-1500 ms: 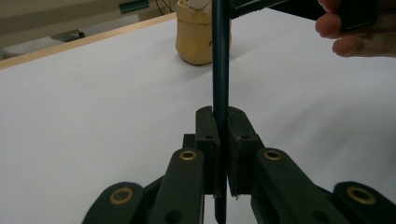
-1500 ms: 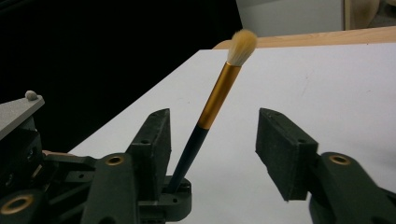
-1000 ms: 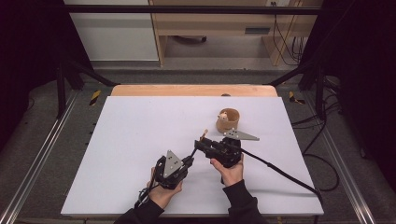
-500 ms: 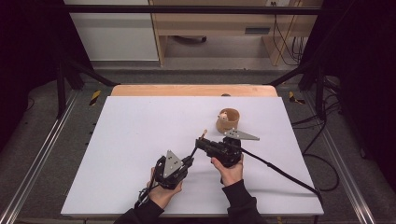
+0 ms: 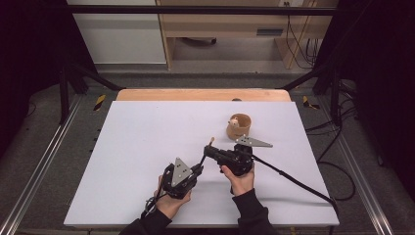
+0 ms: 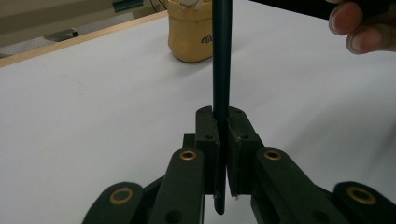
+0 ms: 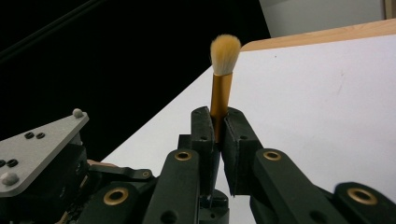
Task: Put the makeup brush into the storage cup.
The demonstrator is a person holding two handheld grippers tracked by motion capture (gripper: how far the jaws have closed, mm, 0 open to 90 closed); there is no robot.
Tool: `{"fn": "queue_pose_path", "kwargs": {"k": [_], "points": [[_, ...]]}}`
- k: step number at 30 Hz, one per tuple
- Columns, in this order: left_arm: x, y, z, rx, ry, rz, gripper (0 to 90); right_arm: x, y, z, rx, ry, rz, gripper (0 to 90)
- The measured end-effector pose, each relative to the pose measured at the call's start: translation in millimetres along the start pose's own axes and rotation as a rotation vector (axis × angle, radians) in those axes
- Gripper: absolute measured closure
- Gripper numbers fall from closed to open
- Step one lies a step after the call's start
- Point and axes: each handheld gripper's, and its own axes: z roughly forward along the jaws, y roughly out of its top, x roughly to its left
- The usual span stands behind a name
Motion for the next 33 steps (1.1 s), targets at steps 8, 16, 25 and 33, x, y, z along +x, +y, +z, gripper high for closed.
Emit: {"fn": "queue_pose_path", "kwargs": {"k": [8, 16, 25, 33], "points": [[1.4, 0.4, 1.2, 0.007, -0.008, 0.013, 84.0, 0.0, -0.1, -0.3, 0.005, 0.001, -0.007, 84.1], [4.1, 1.1, -0.5, 0.013, -0.003, 0.027, 74.4, 0.0, 0.2, -1.8, 0.003, -0.052, -0.056, 84.0], [22.2, 1.2, -12.1, 0.029, -0.032, -0.016, 48.7, 0.0, 5.8, -7.9, -0.019, -0.121, -0.132, 83.9], [41.4, 2.9, -23.1, 0.054, -0.024, -0.048, 28.8, 1.0, 10.7, -14.8, -0.016, -0.144, -0.169, 83.8]]}}
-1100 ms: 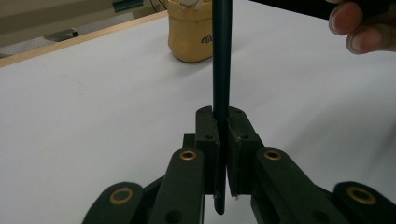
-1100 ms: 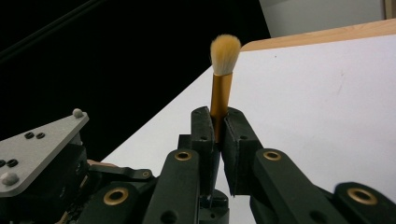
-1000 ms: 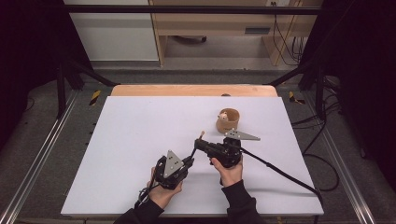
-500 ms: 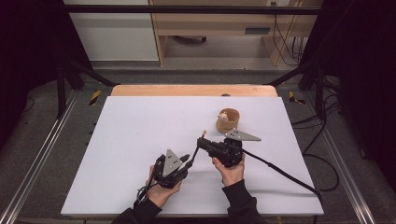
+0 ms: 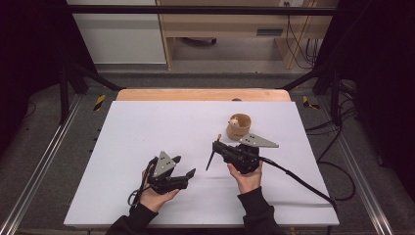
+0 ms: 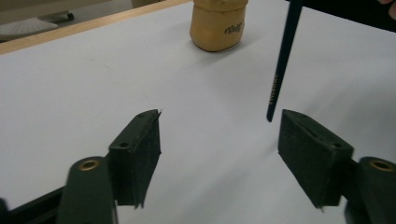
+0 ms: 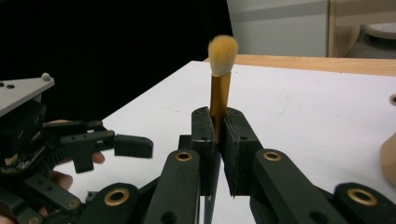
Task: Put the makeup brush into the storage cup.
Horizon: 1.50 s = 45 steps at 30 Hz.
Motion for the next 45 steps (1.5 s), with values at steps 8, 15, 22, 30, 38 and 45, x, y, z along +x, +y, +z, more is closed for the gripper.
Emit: {"fn": "queue_pose_path", "kwargs": {"k": [8, 15, 22, 30, 38, 45], "points": [[13.4, 2.0, -11.6, -0.001, 0.017, -0.018, 17.8, -2.3, 4.8, -7.6, 0.006, -0.027, -0.042, 83.8], [25.9, 2.9, -21.5, 0.0, 0.022, -0.035, 13.0, -7.3, 7.3, -15.8, 0.009, -0.041, -0.048, 83.8], [36.7, 2.7, -28.7, 0.003, 0.03, -0.052, 10.3, -18.9, 9.8, -29.9, 0.005, -0.072, -0.046, 83.8], [52.0, -1.0, -34.9, 0.009, 0.051, -0.079, 9.4, -24.8, 17.7, -39.2, 0.007, -0.098, -0.069, 83.8], [61.0, -2.3, -40.1, 0.004, 0.058, -0.087, 9.2, -29.8, 26.2, -46.9, 0.007, -0.124, -0.081, 83.8], [66.1, -0.9, -44.8, 0.0, 0.071, -0.081, 8.8, -34.9, 34.0, -49.2, 0.002, -0.151, -0.083, 83.9]]}}
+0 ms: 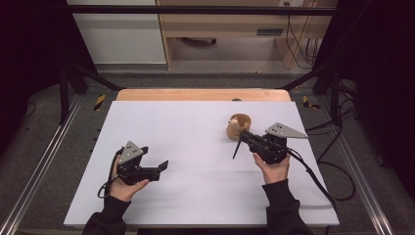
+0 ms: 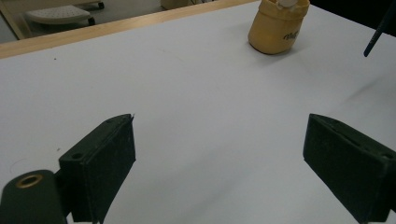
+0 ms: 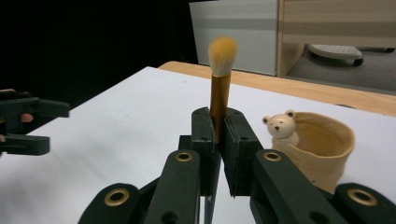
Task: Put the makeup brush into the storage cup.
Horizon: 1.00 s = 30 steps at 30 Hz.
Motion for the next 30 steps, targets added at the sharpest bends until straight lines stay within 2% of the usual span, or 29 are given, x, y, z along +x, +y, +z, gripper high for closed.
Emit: {"fn": "queue_pose_path", "kwargs": {"k": [21, 30], "points": [[5.9, 0.7, -2.7, 0.006, 0.02, 0.0, 8.8, -21.7, 28.7, 6.4, -0.008, -0.112, -0.008, 83.9], [5.3, 0.4, -1.7, 0.013, 0.02, 0.006, 8.8, -29.0, 39.0, 13.2, -0.016, -0.144, -0.007, 83.8]]}}
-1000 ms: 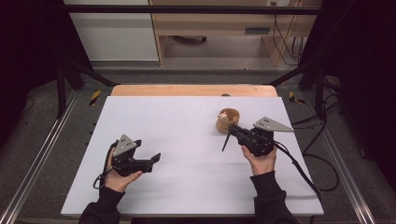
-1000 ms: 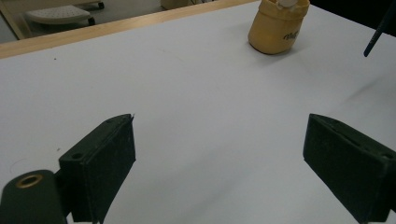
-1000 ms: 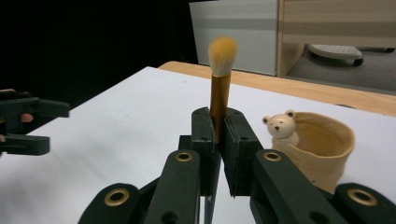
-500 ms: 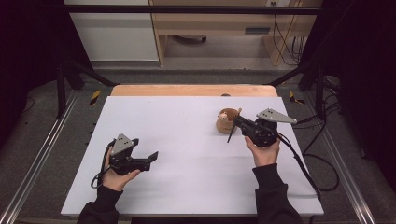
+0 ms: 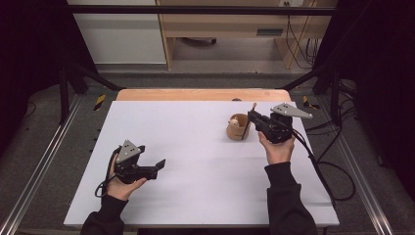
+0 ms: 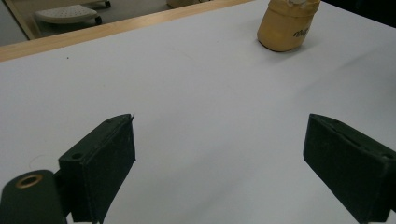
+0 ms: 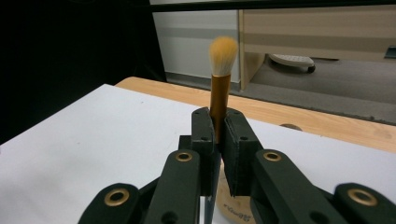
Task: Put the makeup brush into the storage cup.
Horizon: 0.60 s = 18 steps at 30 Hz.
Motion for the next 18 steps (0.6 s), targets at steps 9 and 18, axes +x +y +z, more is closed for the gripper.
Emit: {"fn": "queue_pose_path", "kwargs": {"k": [9, 18], "points": [[0.0, -0.1, 0.1, 0.001, 0.0, 0.002, 8.8, -6.9, 7.6, 11.3, 0.006, -0.043, -0.008, 83.8], [-1.2, -0.3, 1.3, 0.009, -0.001, 0.012, 8.8, -15.2, 15.8, 17.8, -0.011, -0.066, 0.008, 83.8]]}}
